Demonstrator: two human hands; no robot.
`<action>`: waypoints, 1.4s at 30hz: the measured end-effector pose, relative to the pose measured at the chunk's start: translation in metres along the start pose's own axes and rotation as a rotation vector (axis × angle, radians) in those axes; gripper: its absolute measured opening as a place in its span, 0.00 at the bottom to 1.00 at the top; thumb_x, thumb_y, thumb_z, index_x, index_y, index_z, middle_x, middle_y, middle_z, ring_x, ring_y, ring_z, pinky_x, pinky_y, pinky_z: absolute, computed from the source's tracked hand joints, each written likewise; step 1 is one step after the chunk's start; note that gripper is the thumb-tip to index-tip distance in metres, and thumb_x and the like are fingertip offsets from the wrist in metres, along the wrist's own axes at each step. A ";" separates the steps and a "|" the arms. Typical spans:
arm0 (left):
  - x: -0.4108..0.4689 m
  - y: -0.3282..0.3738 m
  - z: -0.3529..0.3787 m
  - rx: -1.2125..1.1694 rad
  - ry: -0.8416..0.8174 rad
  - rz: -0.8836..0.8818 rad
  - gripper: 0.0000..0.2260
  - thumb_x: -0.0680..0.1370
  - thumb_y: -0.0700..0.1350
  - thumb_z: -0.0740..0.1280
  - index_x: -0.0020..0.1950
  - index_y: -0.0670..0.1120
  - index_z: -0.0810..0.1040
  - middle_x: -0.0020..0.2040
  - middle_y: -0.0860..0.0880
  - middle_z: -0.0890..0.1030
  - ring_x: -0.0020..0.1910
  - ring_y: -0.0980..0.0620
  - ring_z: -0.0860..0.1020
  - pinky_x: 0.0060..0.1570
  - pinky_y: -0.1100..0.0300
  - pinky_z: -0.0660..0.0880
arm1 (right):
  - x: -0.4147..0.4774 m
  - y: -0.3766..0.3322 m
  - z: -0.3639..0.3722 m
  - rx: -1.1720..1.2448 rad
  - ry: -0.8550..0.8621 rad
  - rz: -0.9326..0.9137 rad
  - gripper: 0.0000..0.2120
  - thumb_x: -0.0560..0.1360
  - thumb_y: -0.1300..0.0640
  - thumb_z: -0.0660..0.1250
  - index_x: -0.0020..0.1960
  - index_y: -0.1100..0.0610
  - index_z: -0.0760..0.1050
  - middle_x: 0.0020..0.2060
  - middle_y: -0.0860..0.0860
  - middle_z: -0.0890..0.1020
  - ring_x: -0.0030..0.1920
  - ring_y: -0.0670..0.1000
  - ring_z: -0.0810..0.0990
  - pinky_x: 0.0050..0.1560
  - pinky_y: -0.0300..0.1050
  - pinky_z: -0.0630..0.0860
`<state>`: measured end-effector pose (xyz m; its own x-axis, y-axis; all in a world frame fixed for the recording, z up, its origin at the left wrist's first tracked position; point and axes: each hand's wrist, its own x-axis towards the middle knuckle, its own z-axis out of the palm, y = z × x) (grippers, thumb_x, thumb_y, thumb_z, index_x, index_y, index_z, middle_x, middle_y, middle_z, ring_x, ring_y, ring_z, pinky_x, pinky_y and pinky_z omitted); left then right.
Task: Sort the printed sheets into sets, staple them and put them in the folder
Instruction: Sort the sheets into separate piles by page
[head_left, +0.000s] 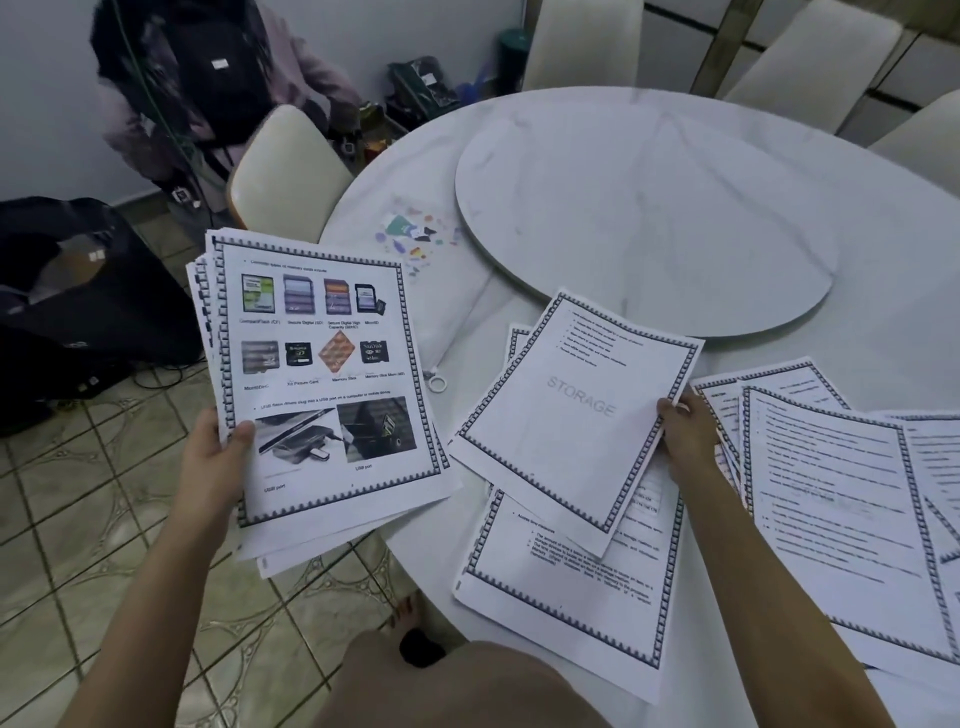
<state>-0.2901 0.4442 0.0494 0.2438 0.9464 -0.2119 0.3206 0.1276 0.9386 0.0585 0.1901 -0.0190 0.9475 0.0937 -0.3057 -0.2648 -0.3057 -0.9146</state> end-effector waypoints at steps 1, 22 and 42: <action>0.000 0.003 0.000 -0.004 0.004 0.014 0.14 0.81 0.38 0.56 0.67 0.40 0.67 0.63 0.41 0.74 0.55 0.47 0.73 0.54 0.52 0.69 | 0.001 0.001 0.000 -0.006 -0.004 0.001 0.10 0.77 0.63 0.61 0.58 0.63 0.73 0.52 0.62 0.79 0.47 0.55 0.76 0.58 0.58 0.75; 0.001 0.053 0.022 -0.117 -0.247 0.142 0.12 0.79 0.37 0.58 0.55 0.51 0.74 0.44 0.59 0.83 0.41 0.65 0.81 0.40 0.69 0.79 | -0.022 0.011 -0.001 -0.058 -0.237 -0.057 0.06 0.78 0.63 0.60 0.53 0.59 0.73 0.40 0.54 0.79 0.35 0.47 0.80 0.38 0.42 0.79; -0.032 -0.023 0.125 0.442 -0.655 -0.016 0.20 0.76 0.32 0.57 0.67 0.45 0.68 0.64 0.44 0.74 0.62 0.44 0.72 0.60 0.54 0.69 | -0.080 0.020 0.013 -0.098 -0.456 0.010 0.14 0.78 0.56 0.62 0.63 0.55 0.72 0.57 0.51 0.79 0.56 0.52 0.79 0.60 0.53 0.75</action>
<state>-0.1909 0.3738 0.0004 0.6814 0.5607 -0.4705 0.6291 -0.1201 0.7680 -0.0245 0.1890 -0.0160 0.7639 0.4905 -0.4193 -0.2343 -0.3946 -0.8885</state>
